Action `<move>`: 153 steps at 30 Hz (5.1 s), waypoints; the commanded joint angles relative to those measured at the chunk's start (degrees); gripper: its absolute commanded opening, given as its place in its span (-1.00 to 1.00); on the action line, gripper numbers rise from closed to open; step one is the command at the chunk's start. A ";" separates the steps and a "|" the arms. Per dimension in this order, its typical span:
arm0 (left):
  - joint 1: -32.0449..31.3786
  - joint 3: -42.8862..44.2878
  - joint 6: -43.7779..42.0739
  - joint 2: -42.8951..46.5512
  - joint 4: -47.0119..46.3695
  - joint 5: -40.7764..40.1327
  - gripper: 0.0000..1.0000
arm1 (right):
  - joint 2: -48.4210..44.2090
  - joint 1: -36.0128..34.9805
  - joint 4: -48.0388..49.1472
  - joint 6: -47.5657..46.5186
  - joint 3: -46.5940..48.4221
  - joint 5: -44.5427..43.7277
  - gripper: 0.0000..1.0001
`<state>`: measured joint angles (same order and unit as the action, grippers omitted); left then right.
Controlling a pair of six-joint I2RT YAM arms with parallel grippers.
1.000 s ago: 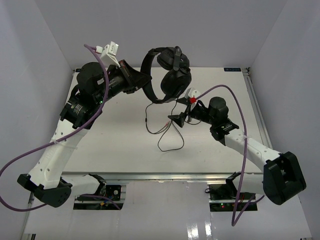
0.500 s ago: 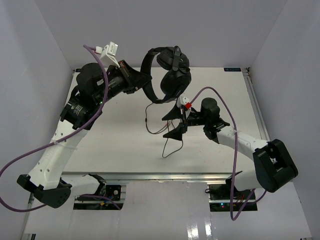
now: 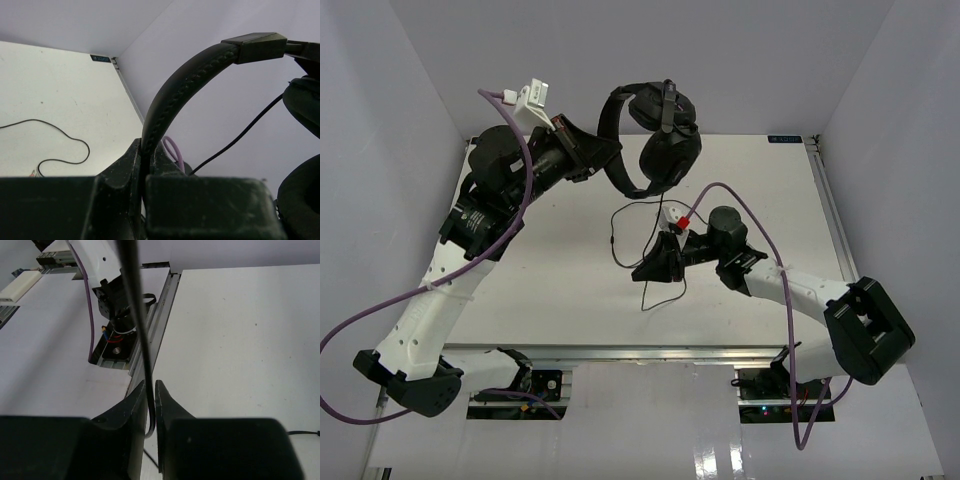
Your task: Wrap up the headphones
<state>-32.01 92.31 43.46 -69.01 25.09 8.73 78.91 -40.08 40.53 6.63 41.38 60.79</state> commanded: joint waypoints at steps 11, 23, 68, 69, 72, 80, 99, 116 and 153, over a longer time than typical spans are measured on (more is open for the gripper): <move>0.19 -2.16 4.03 3.92 -11.05 -31.68 -1.00 | -3.22 -3.78 -26.39 -19.08 4.85 -15.03 -0.85; 0.19 -6.48 -22.49 -8.34 -22.67 -59.56 -1.00 | -7.48 -7.96 -62.89 -41.33 19.29 -38.98 -0.85; -12.02 -44.57 -36.54 14.47 -16.88 -0.71 -1.00 | -9.43 11.65 -50.40 -37.02 25.98 -35.11 -0.85; -12.02 -44.34 -36.55 14.75 -16.51 -1.18 -1.00 | -10.03 11.89 -50.09 -36.72 25.23 -34.53 -0.85; -12.02 -43.54 -35.87 15.25 -16.04 -1.06 -1.00 | -10.55 12.94 -49.69 -35.71 23.96 -32.37 -0.85; -12.11 -29.47 -27.66 12.16 -14.72 -0.16 -1.00 | -7.59 14.76 -36.62 -23.21 14.73 -7.50 -0.85; -12.11 5.69 -9.25 -3.43 -14.83 -31.58 -1.00 | 1.54 9.72 16.42 25.27 3.40 6.05 -0.81; -0.16 2.38 -36.48 -8.27 -21.28 -60.17 -1.00 | -15.92 5.76 -25.30 -8.21 2.67 -4.35 -0.85; 17.28 -4.39 -21.48 -11.27 -6.14 -42.63 -1.00 | -23.30 4.07 -53.90 -31.24 13.89 -13.88 -0.84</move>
<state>-15.79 91.68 25.03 -79.43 22.70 -30.08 57.35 -35.54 -9.87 -22.22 48.69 46.19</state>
